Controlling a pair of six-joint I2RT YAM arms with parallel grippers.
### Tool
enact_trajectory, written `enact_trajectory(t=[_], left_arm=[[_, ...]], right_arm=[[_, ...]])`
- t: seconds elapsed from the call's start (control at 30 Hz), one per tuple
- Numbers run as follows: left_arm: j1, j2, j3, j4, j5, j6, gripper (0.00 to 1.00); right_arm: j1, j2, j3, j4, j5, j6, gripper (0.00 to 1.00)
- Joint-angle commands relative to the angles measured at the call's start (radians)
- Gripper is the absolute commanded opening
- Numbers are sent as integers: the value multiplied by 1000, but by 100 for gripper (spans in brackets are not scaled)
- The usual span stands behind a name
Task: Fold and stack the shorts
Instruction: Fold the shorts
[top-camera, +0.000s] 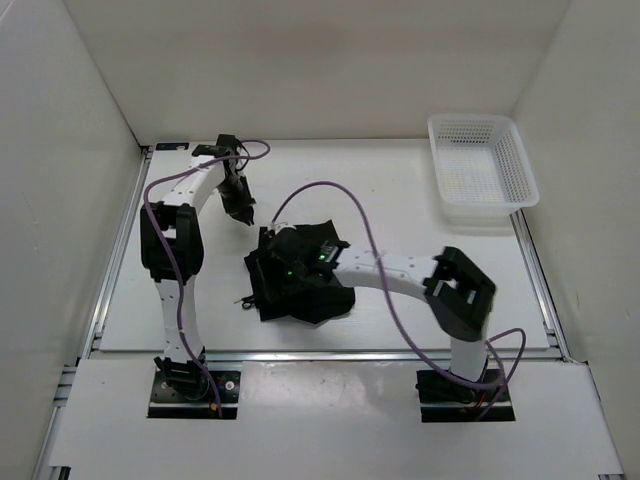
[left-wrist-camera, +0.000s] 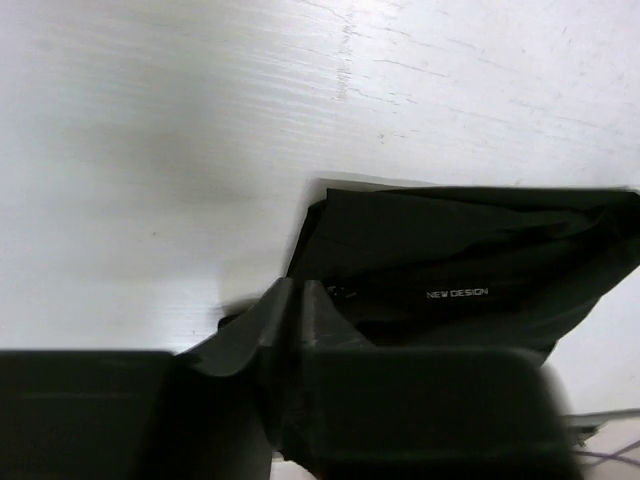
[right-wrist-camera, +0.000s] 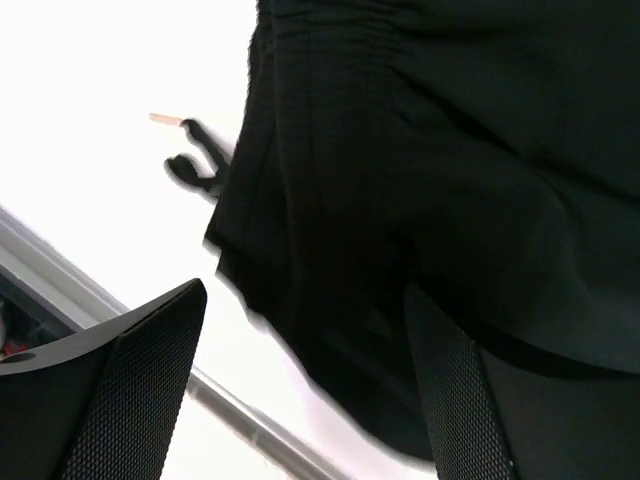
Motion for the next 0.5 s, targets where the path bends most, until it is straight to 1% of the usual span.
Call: enact_trajectory(t=[0.0,0.03,0.07,0.1,0.17,0.2,0.27,0.3,0.33,0.37,0.4,0.43,0.47], left_arm=[[-1,-123,46,-60,-50,2,25],[-12,-188,30,-60,-69,2,32],[-23,-225,-14,-60,-70,2,44],[-23,-261,-43,-60,-70,2,49],[-58,-362,-112,-48,-70,2,49],[-70,-393,-194,-22,-70,-12,40],[-98,-472,-285,5,-38,-27,12],[-128,-496,-374,22,-27,-36,10],[-145,-517,-419,57,-18,-61,10],[-162,-554,-459,76,-8,-73,10],[-193,-568,-494,94,-8,-85,10],[-205,-577,-555,110,-17,-114,10],[-214,-577,-579,136,-17,-127,10]], right_arm=[[-13,-251,-85,114,83,-21,85],[-24,-289,-143,114,105,-21,85],[-38,-354,-165,114,123,-9,76],[-38,-380,-188,91,151,-9,72],[-75,-437,-223,59,162,14,52],[-84,-452,-265,43,162,14,36],[-115,-491,-314,29,162,34,18],[-130,-491,-337,29,145,44,5],[-147,-501,-375,17,127,64,0],[-185,-502,-392,17,108,78,0],[-204,-502,-410,17,84,78,0],[-231,-502,-441,17,47,89,0],[-243,-502,-452,29,38,100,0]])
